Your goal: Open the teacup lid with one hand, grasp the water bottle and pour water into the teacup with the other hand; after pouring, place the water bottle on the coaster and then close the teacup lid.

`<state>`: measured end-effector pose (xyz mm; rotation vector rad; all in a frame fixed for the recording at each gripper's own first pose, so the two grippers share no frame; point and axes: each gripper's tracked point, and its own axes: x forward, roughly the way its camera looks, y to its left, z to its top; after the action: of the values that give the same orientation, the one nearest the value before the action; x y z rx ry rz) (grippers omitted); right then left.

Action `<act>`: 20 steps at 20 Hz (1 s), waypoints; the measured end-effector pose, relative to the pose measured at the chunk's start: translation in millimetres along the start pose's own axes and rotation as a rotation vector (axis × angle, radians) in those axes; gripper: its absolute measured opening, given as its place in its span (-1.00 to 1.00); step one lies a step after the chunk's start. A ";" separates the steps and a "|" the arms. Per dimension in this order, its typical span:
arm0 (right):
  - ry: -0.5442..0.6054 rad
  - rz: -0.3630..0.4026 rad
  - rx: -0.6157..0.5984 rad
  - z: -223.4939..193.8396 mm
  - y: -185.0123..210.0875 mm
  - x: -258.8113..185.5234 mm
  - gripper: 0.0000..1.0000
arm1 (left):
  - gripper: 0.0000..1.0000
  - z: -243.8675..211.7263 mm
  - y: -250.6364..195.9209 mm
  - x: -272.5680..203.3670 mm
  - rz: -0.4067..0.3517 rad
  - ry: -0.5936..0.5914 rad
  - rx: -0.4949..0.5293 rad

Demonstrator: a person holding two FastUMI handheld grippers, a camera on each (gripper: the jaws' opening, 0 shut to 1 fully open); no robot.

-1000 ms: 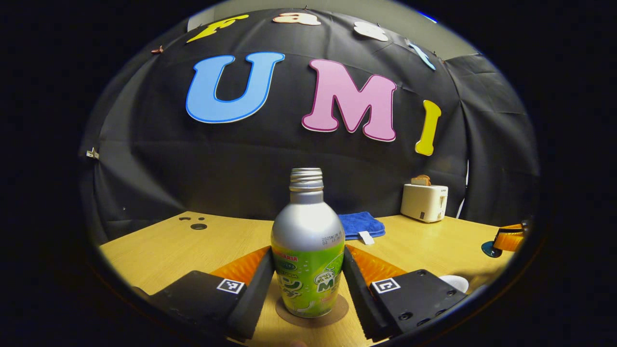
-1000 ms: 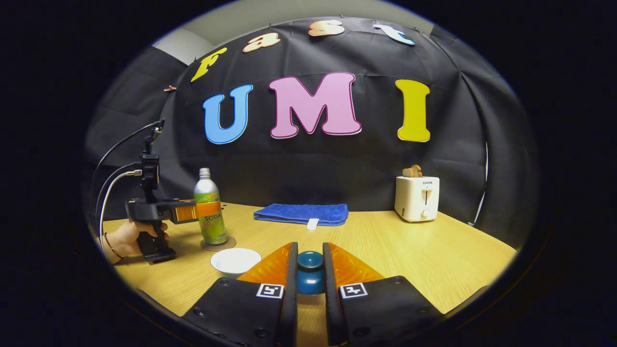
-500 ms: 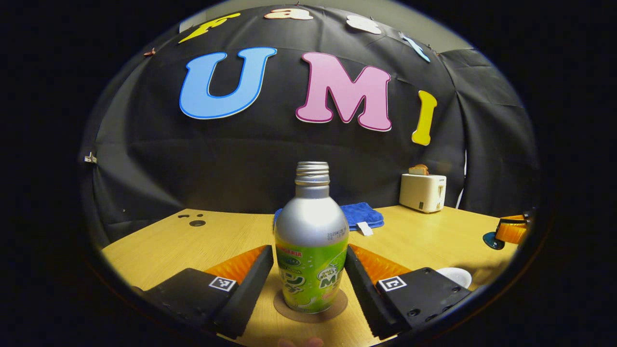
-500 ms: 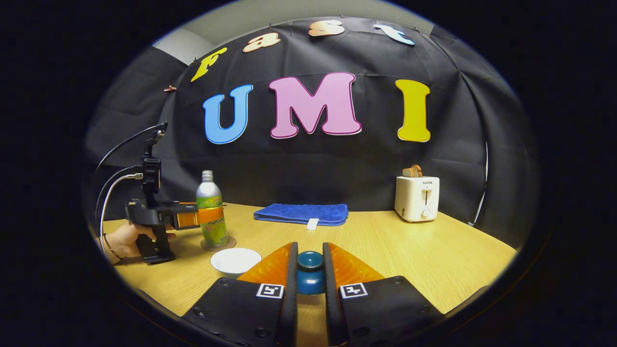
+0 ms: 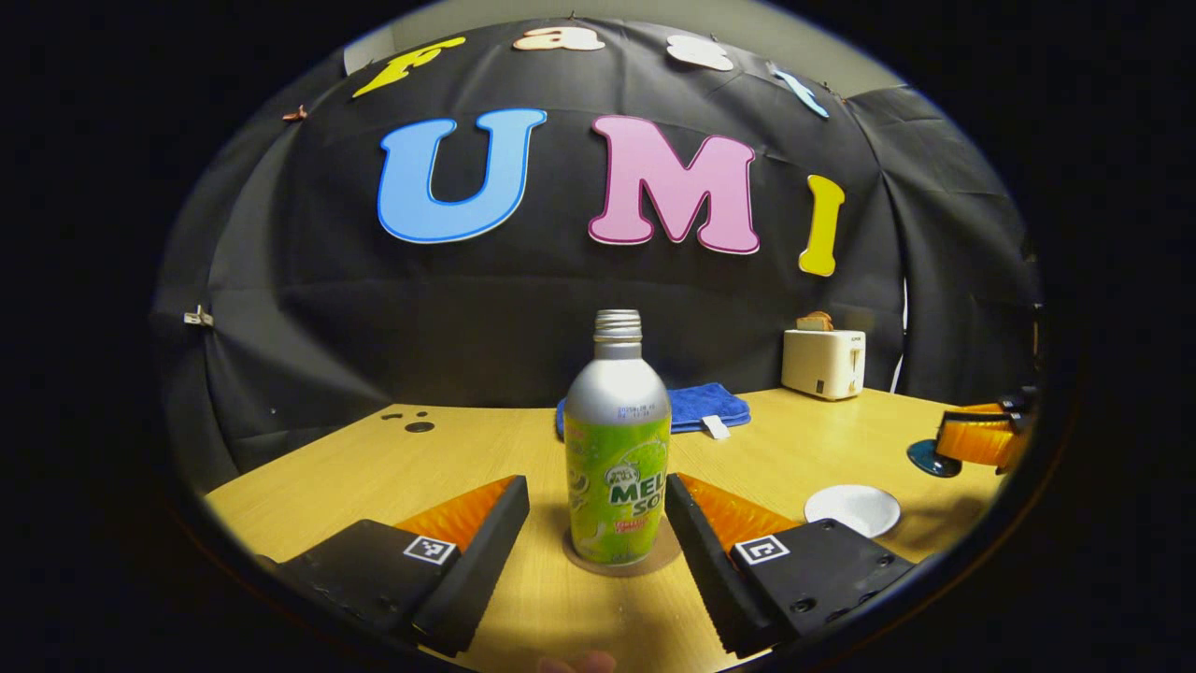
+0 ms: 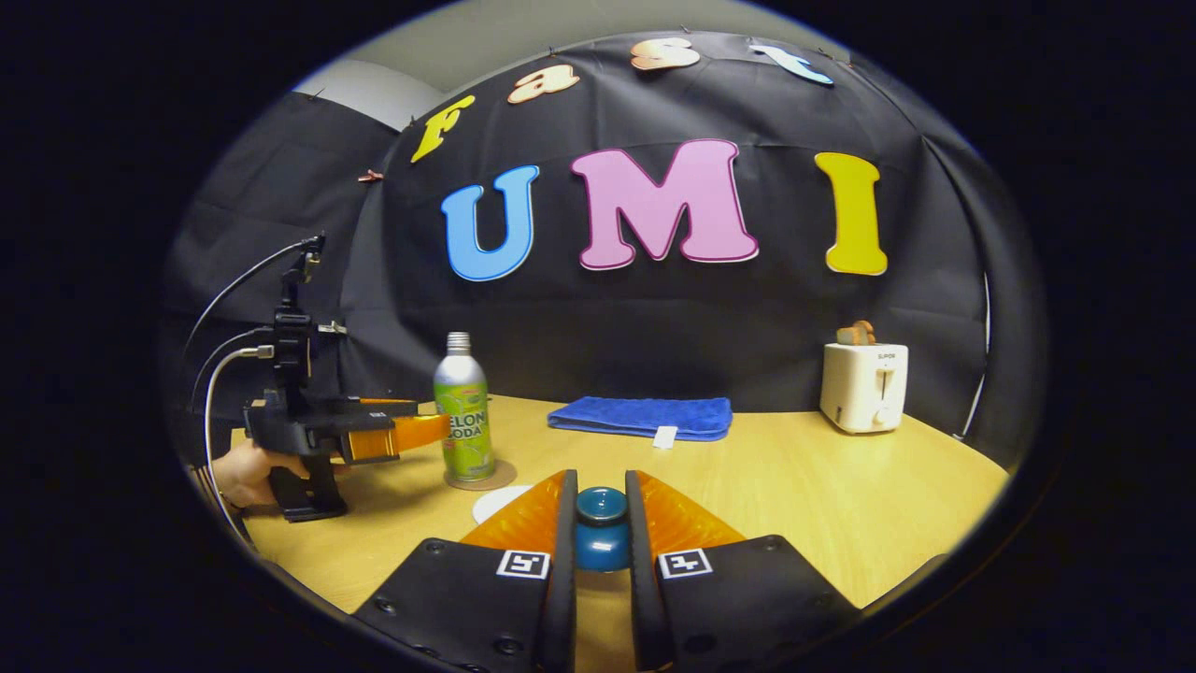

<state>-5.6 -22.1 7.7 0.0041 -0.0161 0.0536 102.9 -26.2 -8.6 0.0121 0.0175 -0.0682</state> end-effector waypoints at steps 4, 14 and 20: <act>0.029 0.033 0.012 -9.6 27.9 22.4 -0.45 | 0.85 -0.6 0.8 -29.5 0.005 -0.017 -0.003; 0.142 0.028 -0.030 -27.0 42.2 50.5 -0.46 | 0.86 2.1 7.2 -45.2 0.031 -0.032 -0.019; 0.202 0.035 -0.064 -37.5 46.5 56.0 -0.44 | 0.86 1.9 7.0 -46.1 0.031 -0.032 -0.019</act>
<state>48.4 27.5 -28.8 -0.0657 0.1836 0.0888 57.4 -16.0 -5.8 -0.0079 -0.0138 -0.0376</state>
